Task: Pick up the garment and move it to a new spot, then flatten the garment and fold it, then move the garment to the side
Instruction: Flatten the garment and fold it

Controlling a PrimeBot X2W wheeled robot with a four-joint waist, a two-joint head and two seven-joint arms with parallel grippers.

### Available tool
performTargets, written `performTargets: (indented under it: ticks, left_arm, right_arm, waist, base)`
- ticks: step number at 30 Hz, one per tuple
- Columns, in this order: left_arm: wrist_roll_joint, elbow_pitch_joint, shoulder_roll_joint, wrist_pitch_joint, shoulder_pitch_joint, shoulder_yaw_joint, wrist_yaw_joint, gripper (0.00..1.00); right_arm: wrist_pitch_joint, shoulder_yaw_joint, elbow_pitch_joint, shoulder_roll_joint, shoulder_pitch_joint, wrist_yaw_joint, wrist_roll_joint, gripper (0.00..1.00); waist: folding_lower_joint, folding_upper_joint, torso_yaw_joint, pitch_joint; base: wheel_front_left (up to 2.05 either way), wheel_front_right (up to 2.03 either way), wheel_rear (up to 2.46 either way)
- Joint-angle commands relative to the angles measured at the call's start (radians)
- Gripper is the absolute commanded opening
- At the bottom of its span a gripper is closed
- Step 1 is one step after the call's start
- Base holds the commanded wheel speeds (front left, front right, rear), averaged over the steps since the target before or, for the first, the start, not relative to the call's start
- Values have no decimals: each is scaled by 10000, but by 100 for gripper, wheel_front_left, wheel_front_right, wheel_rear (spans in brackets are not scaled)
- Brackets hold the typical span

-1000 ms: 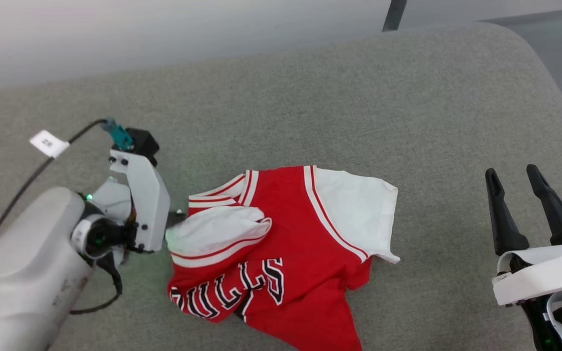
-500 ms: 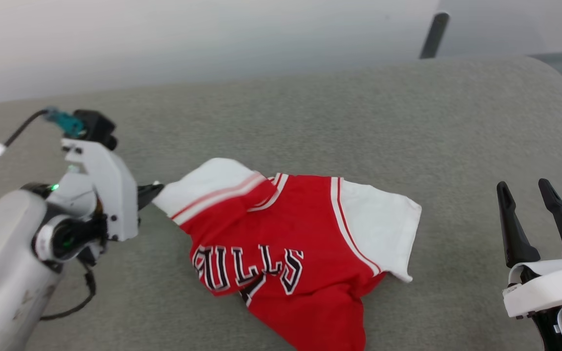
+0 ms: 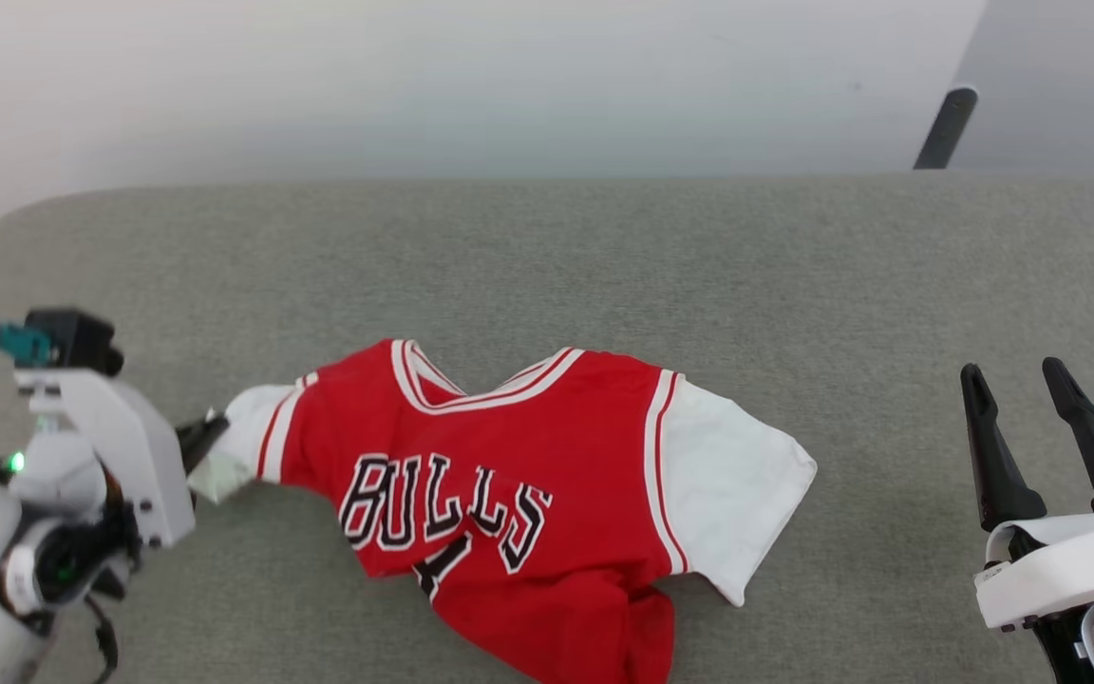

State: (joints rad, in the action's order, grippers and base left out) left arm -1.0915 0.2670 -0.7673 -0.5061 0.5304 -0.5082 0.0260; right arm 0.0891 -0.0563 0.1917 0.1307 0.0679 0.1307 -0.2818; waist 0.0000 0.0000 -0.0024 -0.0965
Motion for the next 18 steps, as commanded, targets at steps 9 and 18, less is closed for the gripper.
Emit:
performTargets:
  ticks: [9,18]
  left_arm:
    - [-93,340,100,82,-1194,-309,131,100]
    - [-231,374,7,815,-1604,22,-49,100]
  right_arm:
    - [81,123,-58,-13,-160,1,-69,100]
    - [287,297,-307,167,-306,1,-174,100]
  waist:
    - [0,0,172,212]
    - [0,0,-33,778]
  base:
    - [0,0,0]
    - [0,0,0]
